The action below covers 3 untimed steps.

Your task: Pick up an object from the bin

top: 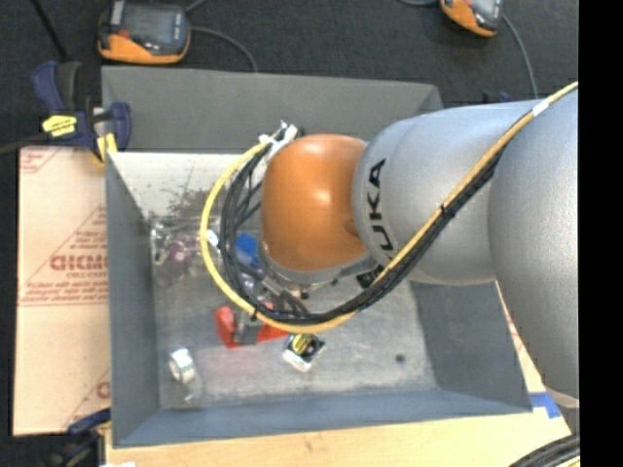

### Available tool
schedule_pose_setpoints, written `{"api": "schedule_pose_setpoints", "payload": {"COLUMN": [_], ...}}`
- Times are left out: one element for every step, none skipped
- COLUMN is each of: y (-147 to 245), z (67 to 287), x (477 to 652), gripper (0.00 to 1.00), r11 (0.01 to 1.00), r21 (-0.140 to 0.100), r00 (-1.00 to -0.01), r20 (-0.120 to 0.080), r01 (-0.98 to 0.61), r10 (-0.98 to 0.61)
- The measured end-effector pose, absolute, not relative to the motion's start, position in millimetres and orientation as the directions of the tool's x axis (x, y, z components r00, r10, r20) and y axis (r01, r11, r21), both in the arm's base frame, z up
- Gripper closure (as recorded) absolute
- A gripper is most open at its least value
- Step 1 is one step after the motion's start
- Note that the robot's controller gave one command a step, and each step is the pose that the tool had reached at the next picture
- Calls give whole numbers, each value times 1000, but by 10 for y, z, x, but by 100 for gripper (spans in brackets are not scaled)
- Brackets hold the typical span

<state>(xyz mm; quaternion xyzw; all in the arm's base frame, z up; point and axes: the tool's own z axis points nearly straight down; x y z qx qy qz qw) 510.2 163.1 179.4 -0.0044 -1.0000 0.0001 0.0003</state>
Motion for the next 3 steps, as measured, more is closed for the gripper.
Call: {"api": "schedule_pose_setpoints", "payload": {"y": [1885, 1588, 1059], "z": [980, 2122, 1543], "x": [5037, 4971, 5151], "gripper": [100, 100, 100], "r11": [999, 1000, 992], "r21": [-2, 2, -2], "r00": [-999, -1000, -992], "r20": [5, -10, 1], "r01": [-34, -7, 130], "r10": [-34, -7, 130]}}
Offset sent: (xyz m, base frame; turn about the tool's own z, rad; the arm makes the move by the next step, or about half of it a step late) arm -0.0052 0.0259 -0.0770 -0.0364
